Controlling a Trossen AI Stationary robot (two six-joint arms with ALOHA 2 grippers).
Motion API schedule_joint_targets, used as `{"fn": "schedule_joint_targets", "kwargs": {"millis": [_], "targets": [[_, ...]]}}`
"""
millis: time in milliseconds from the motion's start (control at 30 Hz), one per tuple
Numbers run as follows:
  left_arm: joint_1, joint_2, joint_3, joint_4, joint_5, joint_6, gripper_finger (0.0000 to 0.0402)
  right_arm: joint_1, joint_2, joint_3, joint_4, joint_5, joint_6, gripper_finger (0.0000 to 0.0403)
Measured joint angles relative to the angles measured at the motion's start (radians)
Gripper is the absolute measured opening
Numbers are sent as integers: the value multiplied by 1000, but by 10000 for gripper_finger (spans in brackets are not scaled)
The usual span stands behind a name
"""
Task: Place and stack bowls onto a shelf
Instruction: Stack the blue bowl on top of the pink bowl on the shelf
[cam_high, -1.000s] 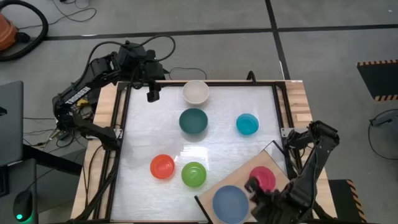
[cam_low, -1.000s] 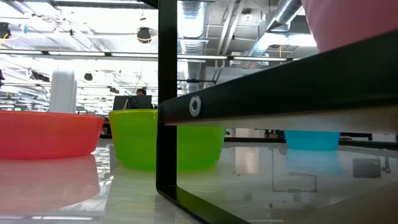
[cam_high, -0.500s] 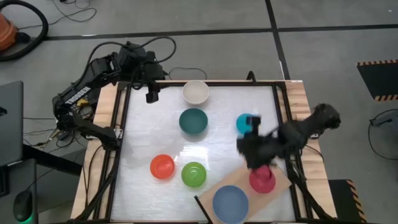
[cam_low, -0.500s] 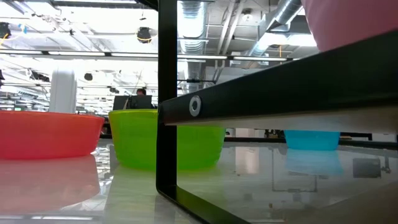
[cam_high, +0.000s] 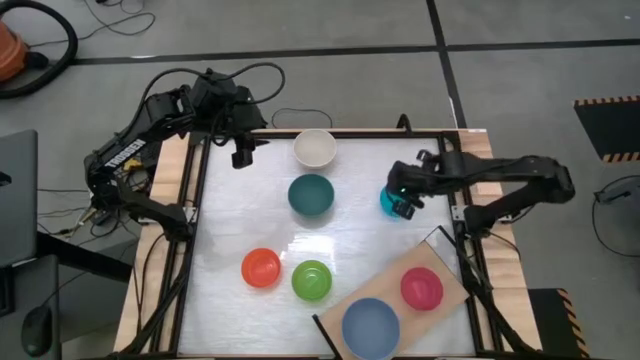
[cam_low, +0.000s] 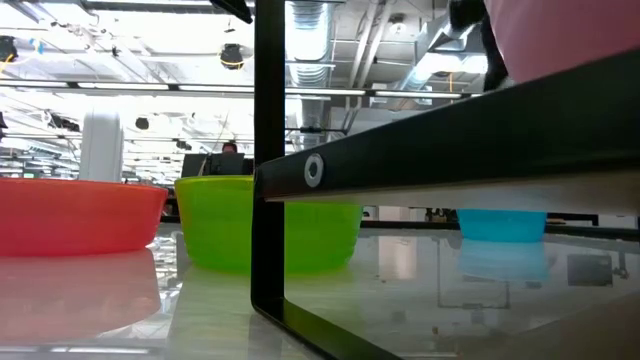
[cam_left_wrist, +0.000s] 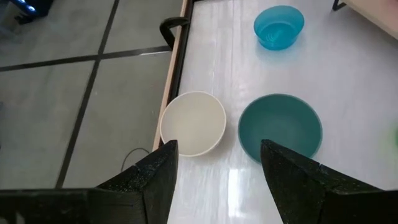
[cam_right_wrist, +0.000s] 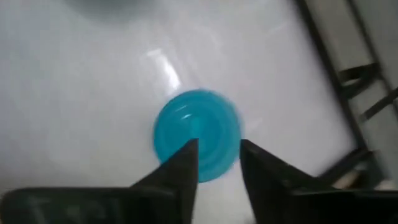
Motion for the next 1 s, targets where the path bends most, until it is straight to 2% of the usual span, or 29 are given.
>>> {"fn": "schedule_joint_targets", "kwargs": {"millis": [133, 267, 600, 800, 1000], "targets": [[0, 0, 0, 3, 0, -8, 215, -55, 15, -144, 194, -45, -24, 216], [1, 0, 0, 2, -9, -31, 215, -82, 84, -197, 329, -72, -30, 241], [1, 0, 0, -14, -13, -61, 215, -128, 297, -212, 368, -221, -100, 244], [1, 0, 0, -32, -12, -77, 215, -146, 312, -256, 444, -232, -87, 242], [1, 0, 0, -37, -12, -78, 215, -152, 310, -331, 492, -261, -46, 223]]}}
